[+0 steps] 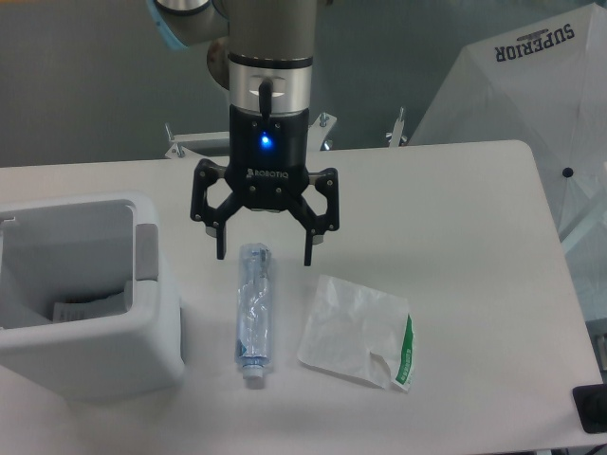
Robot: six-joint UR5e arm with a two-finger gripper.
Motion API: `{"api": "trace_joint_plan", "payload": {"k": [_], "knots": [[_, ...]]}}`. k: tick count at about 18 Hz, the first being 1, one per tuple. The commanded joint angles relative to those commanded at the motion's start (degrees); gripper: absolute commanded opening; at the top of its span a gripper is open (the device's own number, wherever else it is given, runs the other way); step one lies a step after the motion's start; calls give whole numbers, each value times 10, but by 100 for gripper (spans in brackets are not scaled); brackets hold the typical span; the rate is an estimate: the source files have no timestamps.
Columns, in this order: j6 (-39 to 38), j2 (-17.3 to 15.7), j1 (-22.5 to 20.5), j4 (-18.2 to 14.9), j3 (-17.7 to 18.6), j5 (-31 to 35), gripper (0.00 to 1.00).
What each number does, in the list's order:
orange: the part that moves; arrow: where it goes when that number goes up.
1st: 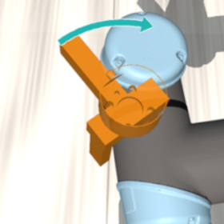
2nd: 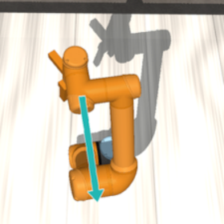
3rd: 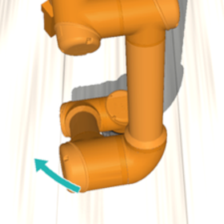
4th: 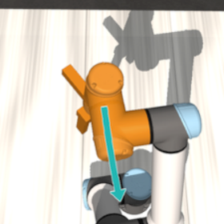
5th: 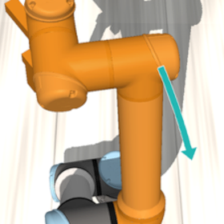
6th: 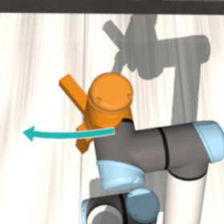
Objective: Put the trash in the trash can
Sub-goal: 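Lower the open gripper over the clear plastic bottle lying on the table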
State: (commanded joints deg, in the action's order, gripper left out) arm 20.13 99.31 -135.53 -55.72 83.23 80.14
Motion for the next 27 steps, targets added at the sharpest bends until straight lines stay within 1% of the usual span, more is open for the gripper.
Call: {"api": "trace_joint_plan", "payload": {"k": [2, 5, 8, 10, 12, 16, 20, 22, 24, 27], "knots": [[0, 9, 1, -2, -1, 43, 100], [-2, 24, 4, 0, 2, 55, 100], [-1, 49, 14, 10, 3, 52, 100], [-5, 71, 16, 24, 6, 54, 100], [-11, 92, 21, 29, 6, 55, 100], [-11, 128, 41, 28, 6, 43, 100], [-11, 179, 54, 27, 5, 24, 100], [-16, 194, 58, 26, -1, 22, 100], [-17, 202, 58, 25, 0, 4, 100], [-22, 225, 59, 25, -2, 1, 100]]}}
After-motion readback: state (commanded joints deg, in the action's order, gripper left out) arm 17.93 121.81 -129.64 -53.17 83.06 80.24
